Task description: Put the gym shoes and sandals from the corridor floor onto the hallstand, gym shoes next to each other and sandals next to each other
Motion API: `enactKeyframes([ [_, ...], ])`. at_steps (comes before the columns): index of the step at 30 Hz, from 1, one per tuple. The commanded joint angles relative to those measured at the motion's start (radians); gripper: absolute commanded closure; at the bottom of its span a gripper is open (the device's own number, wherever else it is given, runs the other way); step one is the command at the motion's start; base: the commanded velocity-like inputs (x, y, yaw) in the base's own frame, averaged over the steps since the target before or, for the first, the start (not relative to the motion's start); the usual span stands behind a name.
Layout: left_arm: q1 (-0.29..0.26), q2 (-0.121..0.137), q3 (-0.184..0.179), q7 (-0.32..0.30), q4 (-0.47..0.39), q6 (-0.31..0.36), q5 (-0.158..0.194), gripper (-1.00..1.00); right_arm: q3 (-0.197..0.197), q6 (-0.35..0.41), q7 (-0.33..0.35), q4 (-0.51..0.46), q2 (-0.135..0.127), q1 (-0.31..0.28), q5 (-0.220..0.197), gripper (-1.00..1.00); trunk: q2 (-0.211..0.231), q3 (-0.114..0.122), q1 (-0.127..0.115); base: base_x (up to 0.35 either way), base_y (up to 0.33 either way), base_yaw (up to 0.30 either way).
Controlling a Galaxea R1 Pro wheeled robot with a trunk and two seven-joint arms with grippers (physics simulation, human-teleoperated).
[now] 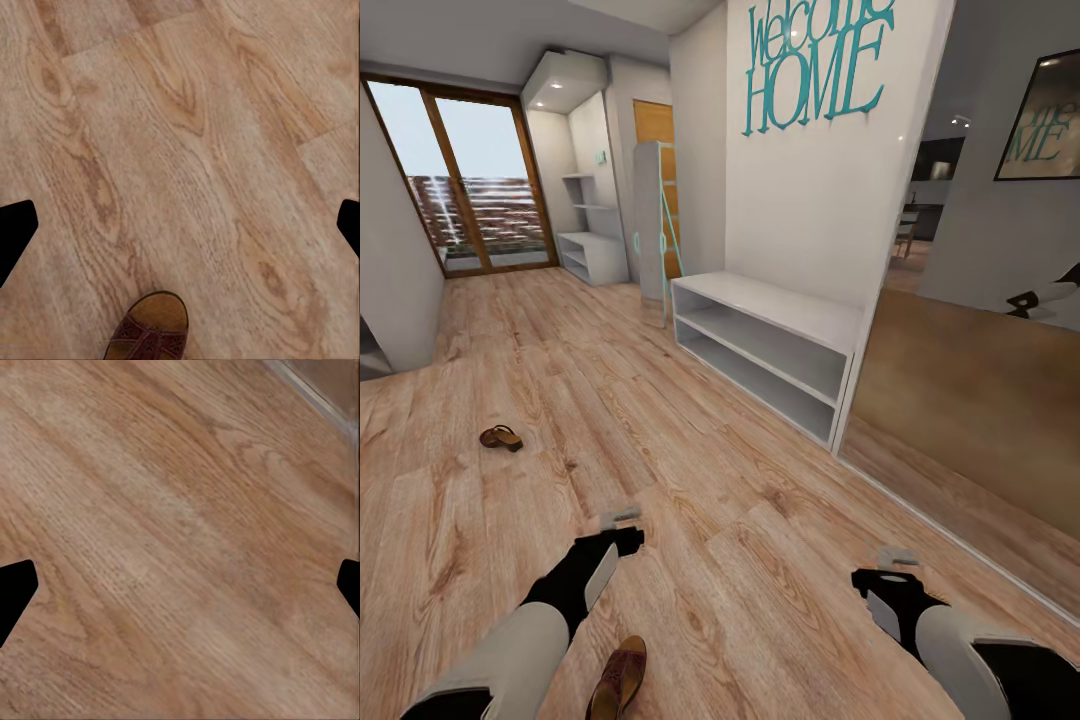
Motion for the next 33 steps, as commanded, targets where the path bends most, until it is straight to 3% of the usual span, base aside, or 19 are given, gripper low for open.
enactKeyframes([
  [1, 0.000, -0.001, 0.000, 0.000, -0.009, -0.018, 0.000, -1.00, 0.001, -0.022, 0.000, 0.007, -0.003, 0.005, 0.001, -1.00, 0.000, 0.000, 0.000, 0.000, 0.000, 0.000],
  [10, 0.000, -0.003, 0.007, 0.004, -0.081, -0.083, 0.001, -1.00, 0.000, -0.098, -0.007, 0.029, -0.013, 0.025, 0.007, -1.00, 0.000, 0.000, 0.000, 0.000, 0.000, 0.000],
  [16, 0.000, -0.006, 0.001, 0.003, -0.102, -0.057, 0.000, -1.00, 0.000, -0.103, -0.009, 0.031, -0.013, 0.026, 0.009, -1.00, 0.000, 0.000, 0.000, 0.000, 0.000, 0.000],
  [18, -0.005, -0.012, -0.001, 0.004, -0.119, 0.008, 0.000, -1.00, 0.000, -0.103, -0.009, 0.032, -0.009, 0.026, 0.009, -1.00, 0.000, 0.000, 0.000, 0.000, 0.000, 0.000],
  [20, -0.036, -0.015, -0.001, 0.008, -0.143, 0.125, -0.001, -1.00, 0.000, -0.103, -0.009, 0.032, -0.003, 0.027, 0.009, -1.00, 0.000, 0.000, 0.000, 0.000, 0.000, 0.000],
  [23, -0.147, -0.008, -0.001, 0.011, -0.156, 0.316, -0.002, -1.00, 0.000, -0.092, -0.008, 0.033, 0.006, 0.027, 0.009, -1.00, 0.000, 0.000, 0.000, 0.000, 0.000, 0.000],
  [24, -0.213, -0.002, -0.001, 0.012, -0.131, 0.396, -0.003, -1.00, 0.001, -0.068, -0.006, 0.033, 0.012, 0.027, 0.010, -1.00, 0.000, 0.000, 0.000, 0.000, 0.000, 0.000],
  [27, -0.256, 0.002, -0.001, 0.013, -0.071, 0.444, -0.003, -1.00, 0.001, -0.026, -0.004, 0.033, 0.019, 0.027, 0.012, -1.00, 0.000, 0.000, 0.000, 0.000, 0.000, 0.000],
  [28, -0.284, 0.010, 0.000, 0.012, 0.011, 0.457, -0.003, -1.00, 0.002, 0.027, -0.002, 0.032, 0.025, 0.027, 0.014, -1.00, 0.000, 0.000, 0.000, 0.000, 0.000, 0.000],
  [30, -0.294, 0.017, 0.001, 0.012, 0.056, 0.446, -0.003, -1.00, 0.002, 0.054, 0.000, 0.031, 0.028, 0.027, 0.014, -1.00, 0.000, 0.000, 0.000, 0.000, 0.000, 0.000],
  [33, -0.313, 0.038, 0.005, 0.011, 0.191, 0.350, -0.002, -1.00, 0.002, 0.121, 0.014, 0.026, 0.041, 0.027, 0.016, -1.00, 0.000, 0.000, 0.000, 0.000, 0.000, 0.000],
])
